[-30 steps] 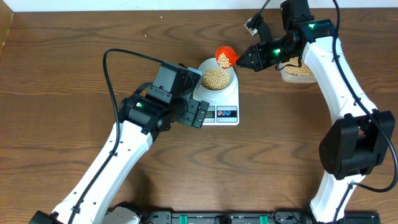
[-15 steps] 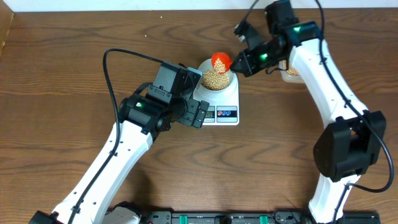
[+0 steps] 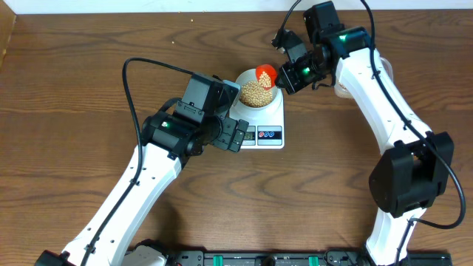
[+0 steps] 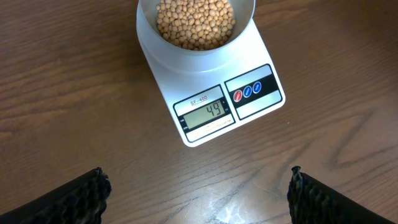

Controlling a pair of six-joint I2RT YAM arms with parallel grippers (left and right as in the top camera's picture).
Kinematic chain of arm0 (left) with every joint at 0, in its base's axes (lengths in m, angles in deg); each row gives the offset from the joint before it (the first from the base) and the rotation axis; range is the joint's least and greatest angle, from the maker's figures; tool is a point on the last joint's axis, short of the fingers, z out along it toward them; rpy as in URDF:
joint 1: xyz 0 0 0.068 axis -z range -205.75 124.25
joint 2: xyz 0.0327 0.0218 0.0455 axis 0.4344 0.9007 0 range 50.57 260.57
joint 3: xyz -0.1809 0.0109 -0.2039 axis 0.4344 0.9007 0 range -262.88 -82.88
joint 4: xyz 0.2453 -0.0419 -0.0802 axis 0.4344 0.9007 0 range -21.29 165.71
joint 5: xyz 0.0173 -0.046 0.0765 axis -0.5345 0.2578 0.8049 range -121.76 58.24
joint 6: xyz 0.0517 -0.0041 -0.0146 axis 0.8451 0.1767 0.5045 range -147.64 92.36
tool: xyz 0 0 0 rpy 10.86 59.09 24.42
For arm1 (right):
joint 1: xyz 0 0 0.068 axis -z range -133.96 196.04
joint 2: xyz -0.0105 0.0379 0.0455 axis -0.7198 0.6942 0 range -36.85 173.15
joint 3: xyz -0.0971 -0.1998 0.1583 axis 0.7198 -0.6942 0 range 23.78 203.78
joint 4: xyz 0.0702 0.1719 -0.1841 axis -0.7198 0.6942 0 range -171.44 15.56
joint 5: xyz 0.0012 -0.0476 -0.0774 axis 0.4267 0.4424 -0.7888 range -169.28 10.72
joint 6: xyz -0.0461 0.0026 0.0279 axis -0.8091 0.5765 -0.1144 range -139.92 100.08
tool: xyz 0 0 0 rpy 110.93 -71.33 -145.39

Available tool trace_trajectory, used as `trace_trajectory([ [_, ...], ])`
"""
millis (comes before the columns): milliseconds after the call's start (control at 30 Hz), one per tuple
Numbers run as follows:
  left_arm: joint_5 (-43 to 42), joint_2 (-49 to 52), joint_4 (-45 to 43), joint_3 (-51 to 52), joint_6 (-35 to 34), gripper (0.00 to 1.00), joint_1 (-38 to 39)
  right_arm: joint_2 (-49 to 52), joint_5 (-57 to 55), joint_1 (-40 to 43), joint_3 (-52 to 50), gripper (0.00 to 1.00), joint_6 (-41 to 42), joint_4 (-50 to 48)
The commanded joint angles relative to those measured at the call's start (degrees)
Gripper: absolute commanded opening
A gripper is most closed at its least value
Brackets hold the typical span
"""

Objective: Scoop item into bowl and weigh 50g on scale
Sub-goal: 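Tilt the red scoop further to pour remaining soybeans into the bowl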

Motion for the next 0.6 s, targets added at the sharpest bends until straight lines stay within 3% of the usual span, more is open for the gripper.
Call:
trace_trajectory([
  [0, 0.5, 0.2, 0.0, 0.4, 0.1, 0.93, -0.3, -1.3, -0.3, -1.5, 1.1, 0.01, -1.2, 0.1],
  [567, 0.5, 0.2, 0.0, 0.4, 0.1, 0.93, -0.3, -1.3, 2.5, -1.7, 1.1, 0.01, -2.1, 0.5],
])
